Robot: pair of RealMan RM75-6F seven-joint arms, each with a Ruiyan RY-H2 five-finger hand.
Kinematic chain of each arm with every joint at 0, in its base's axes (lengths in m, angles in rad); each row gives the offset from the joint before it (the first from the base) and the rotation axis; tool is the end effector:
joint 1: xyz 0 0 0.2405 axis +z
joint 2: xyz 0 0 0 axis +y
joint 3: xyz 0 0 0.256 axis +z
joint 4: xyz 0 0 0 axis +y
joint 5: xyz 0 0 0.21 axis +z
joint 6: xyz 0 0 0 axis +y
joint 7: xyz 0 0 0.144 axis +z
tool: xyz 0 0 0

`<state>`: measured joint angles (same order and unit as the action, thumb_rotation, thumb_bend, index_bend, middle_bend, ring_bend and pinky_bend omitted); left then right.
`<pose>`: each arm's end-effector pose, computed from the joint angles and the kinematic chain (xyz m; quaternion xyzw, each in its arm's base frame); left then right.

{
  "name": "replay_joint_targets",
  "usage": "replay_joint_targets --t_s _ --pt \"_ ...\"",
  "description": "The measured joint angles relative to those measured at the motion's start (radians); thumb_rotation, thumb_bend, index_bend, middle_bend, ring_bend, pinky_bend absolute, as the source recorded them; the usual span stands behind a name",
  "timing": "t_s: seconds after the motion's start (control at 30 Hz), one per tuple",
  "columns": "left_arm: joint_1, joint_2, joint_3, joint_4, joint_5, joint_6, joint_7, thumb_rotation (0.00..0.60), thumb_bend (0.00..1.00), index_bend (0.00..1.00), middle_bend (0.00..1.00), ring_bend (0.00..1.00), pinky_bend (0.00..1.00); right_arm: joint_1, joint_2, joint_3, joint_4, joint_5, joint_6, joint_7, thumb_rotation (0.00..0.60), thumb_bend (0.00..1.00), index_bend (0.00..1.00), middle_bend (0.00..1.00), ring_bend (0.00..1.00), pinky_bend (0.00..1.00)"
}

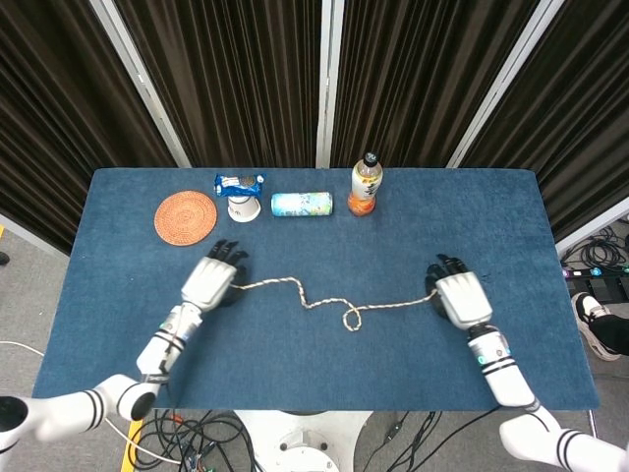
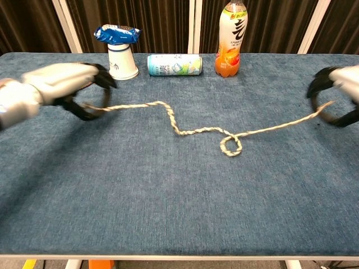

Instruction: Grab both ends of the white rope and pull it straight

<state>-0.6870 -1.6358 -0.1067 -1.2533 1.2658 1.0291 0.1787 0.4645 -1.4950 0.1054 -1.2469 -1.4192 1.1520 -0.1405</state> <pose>-0.1892 0.3421 -0.0281 -0.7375 -0.3592 -0.3767 0.4304 -0.2674 -0.3078 0.0352 0.7097 -0.3293 0.3566 0.5106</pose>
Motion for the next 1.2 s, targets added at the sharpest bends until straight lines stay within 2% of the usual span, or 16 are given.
replay_joint_targets --t_s 0.17,0.33,1.0,1.03,1.1,1.2 --pt "0.060 0.059 0.014 0.032 0.008 0.035 -0.072 0.600 0.38 0.57 0.18 0.04 0.00 -0.031 0.077 0.020 -0.074 0.059 0.006 0.010 0.600 0.46 0.64 0.31 0.11 0.19" --pt "0.107 0.084 0.020 0.067 0.016 0.070 -0.129 0.600 0.38 0.57 0.18 0.04 0.00 -0.053 0.104 0.025 -0.098 0.091 0.007 0.022 0.600 0.47 0.64 0.31 0.11 0.19" --pt "0.142 0.043 0.051 0.212 0.076 0.033 -0.223 0.600 0.38 0.56 0.18 0.04 0.00 -0.067 -0.002 -0.002 0.014 0.118 -0.040 0.055 0.600 0.47 0.64 0.30 0.11 0.16" --pt "0.143 0.038 0.052 0.219 0.079 0.030 -0.226 0.600 0.38 0.54 0.18 0.04 0.00 -0.067 -0.009 -0.003 0.024 0.118 -0.042 0.057 0.600 0.47 0.61 0.30 0.10 0.15" --pt "0.145 0.034 0.054 0.227 0.081 0.024 -0.227 0.600 0.36 0.47 0.18 0.04 0.00 -0.067 -0.024 -0.005 0.048 0.118 -0.047 0.059 0.600 0.45 0.50 0.26 0.08 0.11" --pt "0.148 0.037 0.054 0.219 0.075 0.010 -0.223 0.600 0.27 0.27 0.14 0.03 0.00 -0.070 -0.033 -0.013 0.060 0.116 -0.052 0.059 0.600 0.38 0.22 0.19 0.01 0.05"
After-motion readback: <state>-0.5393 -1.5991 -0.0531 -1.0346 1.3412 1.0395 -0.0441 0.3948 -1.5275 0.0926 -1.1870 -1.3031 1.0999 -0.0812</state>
